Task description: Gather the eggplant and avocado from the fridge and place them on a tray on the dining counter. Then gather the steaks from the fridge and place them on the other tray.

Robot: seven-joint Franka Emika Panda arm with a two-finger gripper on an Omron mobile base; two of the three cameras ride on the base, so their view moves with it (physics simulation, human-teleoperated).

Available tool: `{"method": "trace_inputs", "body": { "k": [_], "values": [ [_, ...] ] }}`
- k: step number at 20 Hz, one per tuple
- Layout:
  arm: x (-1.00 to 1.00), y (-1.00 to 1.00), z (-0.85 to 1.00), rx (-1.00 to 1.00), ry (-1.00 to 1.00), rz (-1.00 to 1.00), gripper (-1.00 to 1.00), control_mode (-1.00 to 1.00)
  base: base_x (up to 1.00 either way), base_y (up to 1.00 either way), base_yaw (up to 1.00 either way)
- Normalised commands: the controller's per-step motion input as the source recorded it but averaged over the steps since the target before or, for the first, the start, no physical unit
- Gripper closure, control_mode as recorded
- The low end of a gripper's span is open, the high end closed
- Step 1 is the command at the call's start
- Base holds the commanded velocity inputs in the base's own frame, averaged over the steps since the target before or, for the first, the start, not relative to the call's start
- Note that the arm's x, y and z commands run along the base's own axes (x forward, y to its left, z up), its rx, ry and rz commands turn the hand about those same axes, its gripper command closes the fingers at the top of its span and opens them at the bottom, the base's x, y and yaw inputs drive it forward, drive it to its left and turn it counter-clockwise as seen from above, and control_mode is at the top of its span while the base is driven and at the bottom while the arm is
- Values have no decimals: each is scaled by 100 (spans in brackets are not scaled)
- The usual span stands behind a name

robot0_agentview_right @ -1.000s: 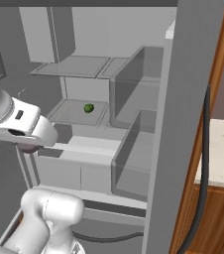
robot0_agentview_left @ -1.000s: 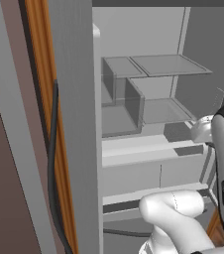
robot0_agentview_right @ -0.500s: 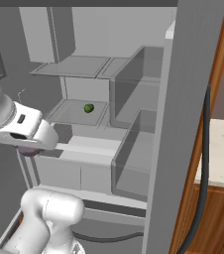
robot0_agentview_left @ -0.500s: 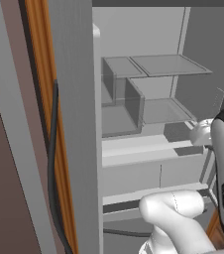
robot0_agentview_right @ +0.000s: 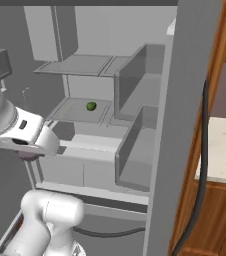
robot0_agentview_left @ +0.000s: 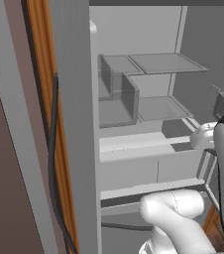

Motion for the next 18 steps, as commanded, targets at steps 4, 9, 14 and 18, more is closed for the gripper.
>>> {"method": "trace_inputs", "body": {
  "k": [4, 9, 14, 18],
  "values": [
    [0, 0, 0, 0, 0, 0, 100, 100, -88, 2, 16],
    [0, 0, 0, 0, 0, 0, 100, 100, -2, 2, 68],
    [0, 0, 0, 0, 0, 0, 100, 100, 2, -1, 81],
    [0, 0, 0, 0, 0, 0, 100, 100, -18, 0, 80]
  ]
}}
